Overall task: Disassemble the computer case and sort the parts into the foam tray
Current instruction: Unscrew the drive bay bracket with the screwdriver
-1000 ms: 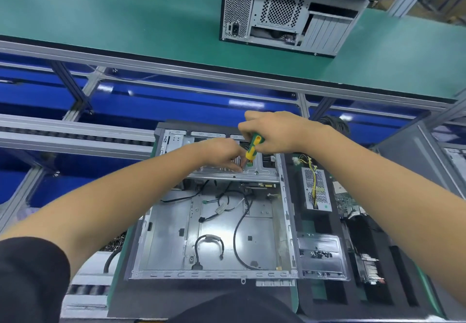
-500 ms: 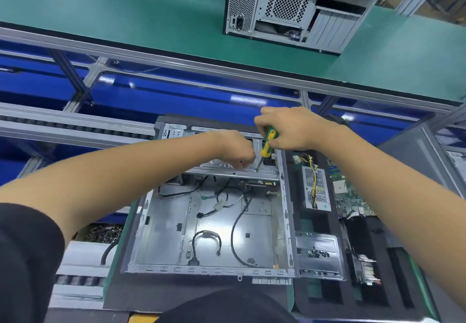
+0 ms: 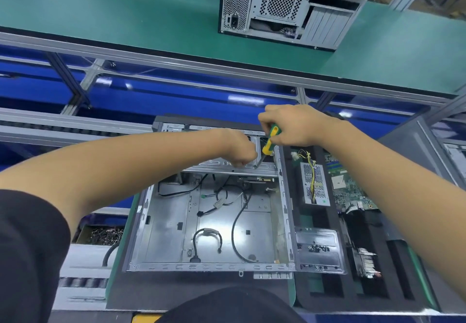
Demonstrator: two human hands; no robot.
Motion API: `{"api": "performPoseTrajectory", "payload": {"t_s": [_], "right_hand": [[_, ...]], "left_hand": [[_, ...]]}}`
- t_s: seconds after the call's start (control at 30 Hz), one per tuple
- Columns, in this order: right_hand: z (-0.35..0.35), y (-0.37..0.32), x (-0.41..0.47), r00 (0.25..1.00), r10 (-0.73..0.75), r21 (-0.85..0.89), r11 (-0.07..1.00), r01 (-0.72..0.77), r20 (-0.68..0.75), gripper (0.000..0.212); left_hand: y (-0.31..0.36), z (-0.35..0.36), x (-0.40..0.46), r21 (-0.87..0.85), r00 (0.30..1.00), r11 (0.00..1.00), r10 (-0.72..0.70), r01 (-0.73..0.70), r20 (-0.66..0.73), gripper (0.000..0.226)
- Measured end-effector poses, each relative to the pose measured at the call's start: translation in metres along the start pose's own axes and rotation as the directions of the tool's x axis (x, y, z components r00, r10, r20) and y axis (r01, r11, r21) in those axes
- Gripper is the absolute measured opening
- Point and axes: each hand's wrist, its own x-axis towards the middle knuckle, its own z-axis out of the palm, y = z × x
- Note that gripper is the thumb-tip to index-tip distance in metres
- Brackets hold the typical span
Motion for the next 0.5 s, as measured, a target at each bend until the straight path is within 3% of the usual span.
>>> {"api": "performPoseTrajectory", "payload": {"t_s": [0.17,0.3,0.5], "right_hand": [[0.0,0.0,0.0,1.0,0.012,0.004,1.0,-0.012,-0.001,0.021],[0.001,0.002,-0.001,1.0,0.011,0.007,1.0,-0.011,-0.009,0.019],[0.003,0.006,-0.003,1.0,0.024,0.034,0.999,-0.024,-0.018,0.017]], "left_hand": [[-0.008,-0.015,-0.001,-0.208,0.999,0.978,-0.035,0.031,-0.018,0.014],[-0.013,0.0,-0.006,-0.507,0.995,0.862,-0.065,0.021,-0.069,0.021],[-0.006,0.036,-0.007,-0.726,0.972,0.687,-0.171,0.001,-0.16,0.013]]}}
